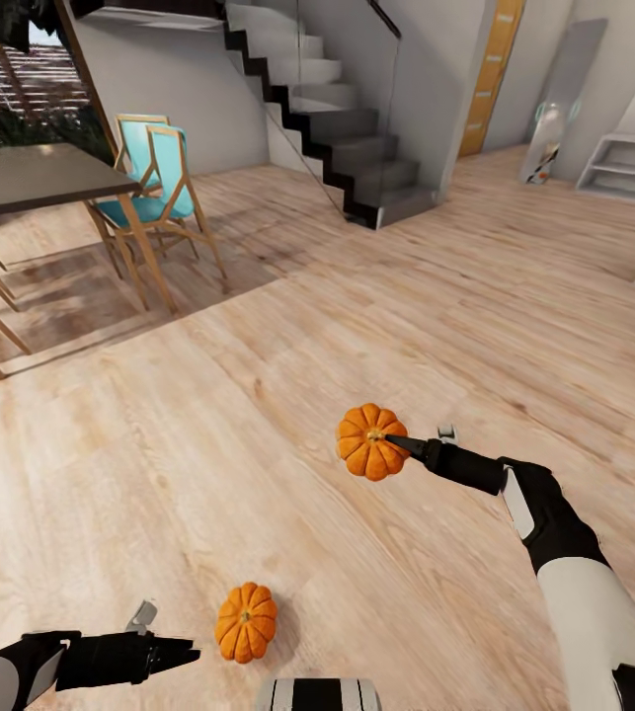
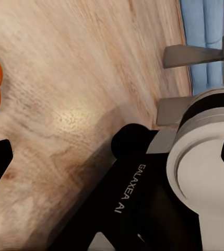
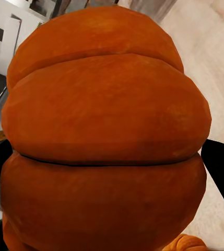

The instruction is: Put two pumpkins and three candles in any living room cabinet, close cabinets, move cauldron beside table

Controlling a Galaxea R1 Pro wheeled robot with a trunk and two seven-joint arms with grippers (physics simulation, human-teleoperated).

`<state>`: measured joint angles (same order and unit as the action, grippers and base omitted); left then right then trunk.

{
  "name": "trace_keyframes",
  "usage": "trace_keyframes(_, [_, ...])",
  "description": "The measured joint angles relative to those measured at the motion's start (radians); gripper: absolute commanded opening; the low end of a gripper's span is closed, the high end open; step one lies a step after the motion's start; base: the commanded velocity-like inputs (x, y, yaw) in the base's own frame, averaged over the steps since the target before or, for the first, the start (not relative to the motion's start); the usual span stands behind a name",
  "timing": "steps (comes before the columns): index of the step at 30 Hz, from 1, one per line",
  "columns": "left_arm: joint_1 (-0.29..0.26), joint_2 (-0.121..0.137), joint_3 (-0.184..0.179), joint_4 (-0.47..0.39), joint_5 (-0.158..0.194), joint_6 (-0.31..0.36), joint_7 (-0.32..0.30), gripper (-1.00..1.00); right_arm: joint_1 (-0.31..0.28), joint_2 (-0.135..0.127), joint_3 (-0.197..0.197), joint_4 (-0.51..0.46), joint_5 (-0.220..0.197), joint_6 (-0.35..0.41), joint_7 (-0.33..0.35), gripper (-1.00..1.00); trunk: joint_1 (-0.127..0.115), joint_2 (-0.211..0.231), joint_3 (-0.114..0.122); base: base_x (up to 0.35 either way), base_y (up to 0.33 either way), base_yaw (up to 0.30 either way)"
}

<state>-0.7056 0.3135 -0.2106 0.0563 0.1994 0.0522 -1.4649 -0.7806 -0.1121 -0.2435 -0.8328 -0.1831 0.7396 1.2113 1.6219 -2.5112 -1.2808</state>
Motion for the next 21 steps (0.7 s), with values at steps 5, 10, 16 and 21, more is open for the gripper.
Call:
trace_keyframes(5, [0.0, 0.001, 0.0, 0.0, 0.0, 0.0, 0.0, 1.0, 0.0, 0.0, 0.0, 0.0, 0.0, 0.0, 0.0, -1.0, 0.002, -0.001, -0.025, 0.0, 0.0, 0.155])
trace_keyframes(10, [0.0, -0.004, 0.0, -0.002, 0.0, 0.004, -0.008, 1.0, 0.0, 0.0, -0.002, 0.0, -0.003, 0.001, 0.002, -1.0, 0.004, -0.002, -0.045, 0.0, 0.0, 0.019])
trace_keyframes(16, [-0.034, -0.031, 0.015, -0.072, 0.007, 0.154, -0.008, 1.0, 0.0, 0.0, -0.002, 0.0, -0.005, 0.001, 0.002, -1.0, 0.007, -0.004, -0.068, 0.0, 0.0, 0.001])
trace_keyframes(21, [-0.06, -0.003, 0.037, -0.3, 0.015, 0.425, -0.009, 1.0, 0.0, 0.001, -0.003, 0.001, -0.003, 0.0, 0.002, -1.0, 0.009, -0.005, -0.087, 0.0, 0.0, 0.0])
